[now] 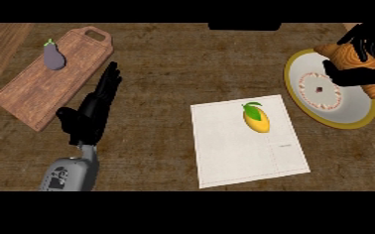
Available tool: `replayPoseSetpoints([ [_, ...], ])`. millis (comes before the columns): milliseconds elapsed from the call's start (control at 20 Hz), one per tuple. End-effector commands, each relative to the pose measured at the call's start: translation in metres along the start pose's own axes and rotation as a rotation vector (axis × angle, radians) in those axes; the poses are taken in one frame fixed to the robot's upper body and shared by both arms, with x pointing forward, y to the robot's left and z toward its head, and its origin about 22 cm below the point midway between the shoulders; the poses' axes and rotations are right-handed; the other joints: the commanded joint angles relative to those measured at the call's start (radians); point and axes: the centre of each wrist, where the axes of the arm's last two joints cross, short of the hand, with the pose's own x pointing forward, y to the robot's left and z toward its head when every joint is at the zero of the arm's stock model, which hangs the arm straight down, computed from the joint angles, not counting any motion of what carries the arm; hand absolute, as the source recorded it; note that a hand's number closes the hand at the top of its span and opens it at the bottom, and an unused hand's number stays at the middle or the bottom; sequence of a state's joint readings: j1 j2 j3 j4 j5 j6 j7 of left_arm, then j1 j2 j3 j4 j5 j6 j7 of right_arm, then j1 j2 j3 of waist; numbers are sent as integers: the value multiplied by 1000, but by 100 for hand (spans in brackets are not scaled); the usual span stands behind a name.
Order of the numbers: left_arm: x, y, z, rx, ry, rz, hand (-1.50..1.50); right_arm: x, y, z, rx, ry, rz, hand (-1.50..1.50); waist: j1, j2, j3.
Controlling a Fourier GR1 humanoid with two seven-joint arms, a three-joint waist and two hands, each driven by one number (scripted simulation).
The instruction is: Pick the croissant from the placemat and place it in the bowl
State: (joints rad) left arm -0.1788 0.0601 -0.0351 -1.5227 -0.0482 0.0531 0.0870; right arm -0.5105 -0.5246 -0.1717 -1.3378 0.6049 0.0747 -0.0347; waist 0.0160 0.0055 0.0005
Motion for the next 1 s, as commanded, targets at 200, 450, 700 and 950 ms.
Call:
replayPoseSetpoints([
  [200, -14, -8, 13, -6, -2, -16, 0, -75, 42, -1, 95, 68, 24, 150, 5, 2, 0],
  [450, -11, -11, 12, -41, 1, -7, 0, -113, 45, 11, 228, 147, -157, -150, 16, 8, 2],
  [700, -6, 0, -4, -9, -6, -3, 0, -110, 52, -5, 267, 41, -287, -150, 12, 6, 1],
  [950, -13, -3, -1, -4, 9, 10, 0, -126, 27, 4, 75, -40, -453, -150, -5, 2, 1],
])
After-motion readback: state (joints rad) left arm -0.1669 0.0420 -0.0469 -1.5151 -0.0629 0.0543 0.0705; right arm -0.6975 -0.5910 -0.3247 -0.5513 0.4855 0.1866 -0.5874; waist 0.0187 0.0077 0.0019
